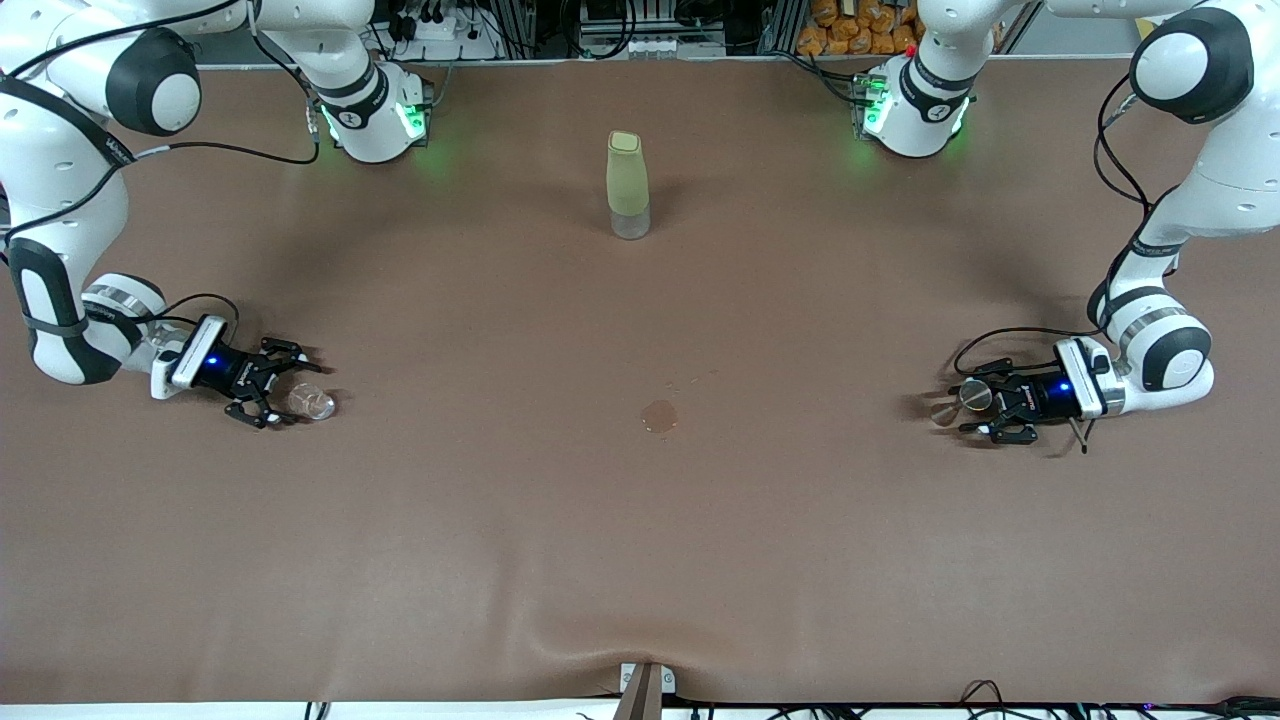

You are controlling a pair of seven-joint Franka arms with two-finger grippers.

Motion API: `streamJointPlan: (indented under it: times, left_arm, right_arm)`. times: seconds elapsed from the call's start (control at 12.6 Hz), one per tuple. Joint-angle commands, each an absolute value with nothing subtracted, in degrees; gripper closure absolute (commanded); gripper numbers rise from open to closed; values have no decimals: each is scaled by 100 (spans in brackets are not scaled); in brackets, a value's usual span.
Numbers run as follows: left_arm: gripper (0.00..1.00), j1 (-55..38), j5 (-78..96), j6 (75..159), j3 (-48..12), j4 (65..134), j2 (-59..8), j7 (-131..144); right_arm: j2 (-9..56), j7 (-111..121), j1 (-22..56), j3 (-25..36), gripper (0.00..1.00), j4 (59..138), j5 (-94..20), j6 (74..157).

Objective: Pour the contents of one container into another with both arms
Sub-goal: 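Close the left gripper on the jigger while the right gripper grasps the glass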

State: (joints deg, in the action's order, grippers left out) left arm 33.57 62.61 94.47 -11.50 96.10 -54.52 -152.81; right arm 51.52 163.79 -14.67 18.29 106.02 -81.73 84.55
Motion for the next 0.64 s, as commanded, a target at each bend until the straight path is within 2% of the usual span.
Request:
streamJointPlan:
  times: [0.0, 0.56]
  left_arm:
    - [38, 3349, 6354, 9299, -1125, 9536, -5502, -15381]
    - [50, 3357, 6363, 9255, -1125, 9536, -5511, -15381]
  right_arm:
    - [5405, 18457, -1521, 1828, 0, 10644, -8542, 8288]
    - [5519, 18475, -1380, 1477, 0, 10652, -8921, 8297]
